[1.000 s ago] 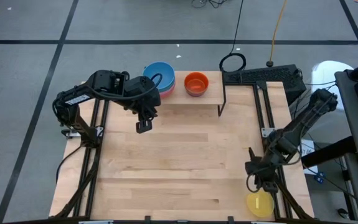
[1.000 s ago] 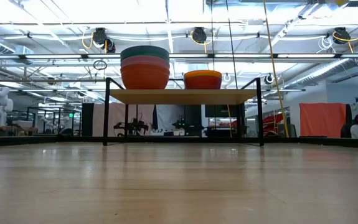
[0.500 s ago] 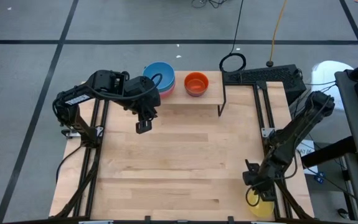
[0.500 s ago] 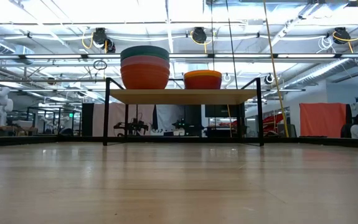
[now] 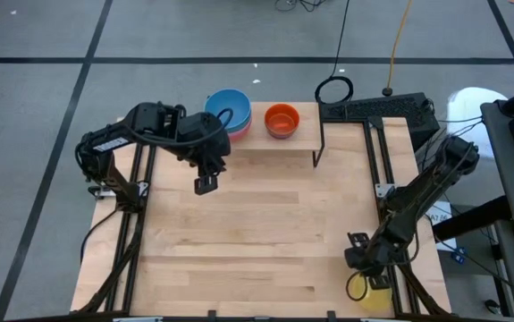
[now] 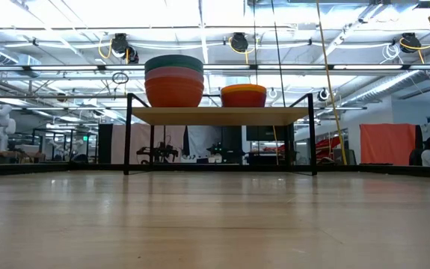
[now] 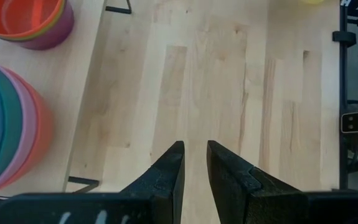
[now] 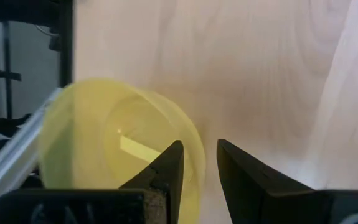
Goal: Place and stack bowls onto a shelf
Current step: Stack the yellow bowl on top of the orange bowl on the shelf
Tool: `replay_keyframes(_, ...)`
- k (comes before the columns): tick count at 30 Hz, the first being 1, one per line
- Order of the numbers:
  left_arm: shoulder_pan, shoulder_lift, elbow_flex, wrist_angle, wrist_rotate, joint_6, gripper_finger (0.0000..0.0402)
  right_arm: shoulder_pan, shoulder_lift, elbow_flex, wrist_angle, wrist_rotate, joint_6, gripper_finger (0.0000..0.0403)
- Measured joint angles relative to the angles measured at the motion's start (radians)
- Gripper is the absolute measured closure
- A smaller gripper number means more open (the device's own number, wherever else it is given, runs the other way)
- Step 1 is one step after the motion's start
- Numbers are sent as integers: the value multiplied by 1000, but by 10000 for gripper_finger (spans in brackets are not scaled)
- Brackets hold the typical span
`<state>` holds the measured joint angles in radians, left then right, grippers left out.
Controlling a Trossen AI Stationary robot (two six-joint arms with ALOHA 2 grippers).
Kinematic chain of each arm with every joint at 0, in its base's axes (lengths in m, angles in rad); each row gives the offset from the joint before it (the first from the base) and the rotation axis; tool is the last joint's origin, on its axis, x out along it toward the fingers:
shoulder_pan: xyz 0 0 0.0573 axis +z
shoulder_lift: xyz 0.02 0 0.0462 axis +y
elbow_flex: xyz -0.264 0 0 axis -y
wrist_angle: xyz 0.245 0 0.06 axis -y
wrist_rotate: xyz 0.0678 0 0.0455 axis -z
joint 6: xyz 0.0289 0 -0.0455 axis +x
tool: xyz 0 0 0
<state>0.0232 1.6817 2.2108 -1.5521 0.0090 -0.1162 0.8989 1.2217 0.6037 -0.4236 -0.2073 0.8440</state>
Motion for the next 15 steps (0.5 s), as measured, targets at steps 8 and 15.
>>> replay_keyframes(8, -18, 0, 0, 0, 0, -1, 330, 0, 62, 0, 1, -2, 27, 314)
replay_keyframes(15, -19, 0, 0, 0, 0, 7, 330, 0, 73, 0, 1, -3, 81, 322)
